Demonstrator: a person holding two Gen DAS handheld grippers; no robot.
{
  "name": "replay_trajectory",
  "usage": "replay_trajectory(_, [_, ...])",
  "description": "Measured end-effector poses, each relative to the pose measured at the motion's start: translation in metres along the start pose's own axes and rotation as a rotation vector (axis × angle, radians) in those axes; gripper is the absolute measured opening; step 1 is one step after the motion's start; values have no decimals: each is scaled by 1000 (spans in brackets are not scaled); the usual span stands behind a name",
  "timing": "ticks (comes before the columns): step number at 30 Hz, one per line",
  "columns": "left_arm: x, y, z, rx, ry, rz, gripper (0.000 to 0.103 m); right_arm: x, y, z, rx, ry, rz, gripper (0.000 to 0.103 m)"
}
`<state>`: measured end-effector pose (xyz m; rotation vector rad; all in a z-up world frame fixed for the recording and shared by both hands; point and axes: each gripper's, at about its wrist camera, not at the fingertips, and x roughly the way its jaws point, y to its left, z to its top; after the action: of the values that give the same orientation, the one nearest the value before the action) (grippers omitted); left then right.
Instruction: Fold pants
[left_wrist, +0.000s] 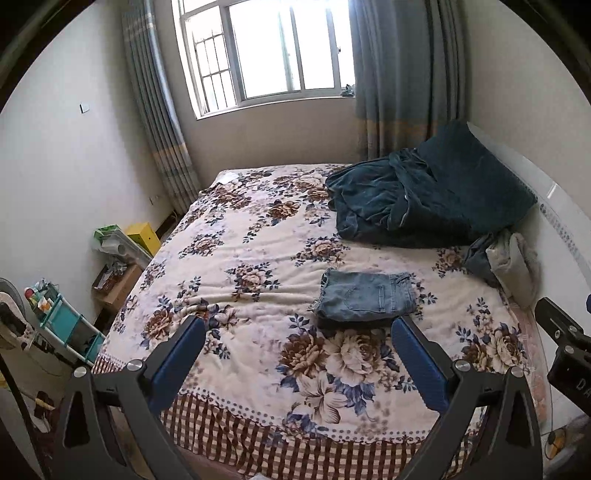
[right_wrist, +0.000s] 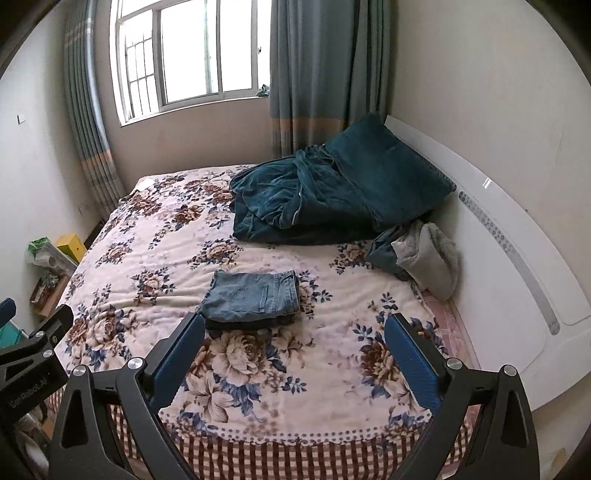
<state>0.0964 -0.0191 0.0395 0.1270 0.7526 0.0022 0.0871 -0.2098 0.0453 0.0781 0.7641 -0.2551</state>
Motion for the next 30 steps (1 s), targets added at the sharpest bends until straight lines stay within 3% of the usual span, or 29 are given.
replay_trajectory(30, [-8, 0, 9, -9, -32, -8, 103, 0, 0, -2, 17, -1, 31, 100])
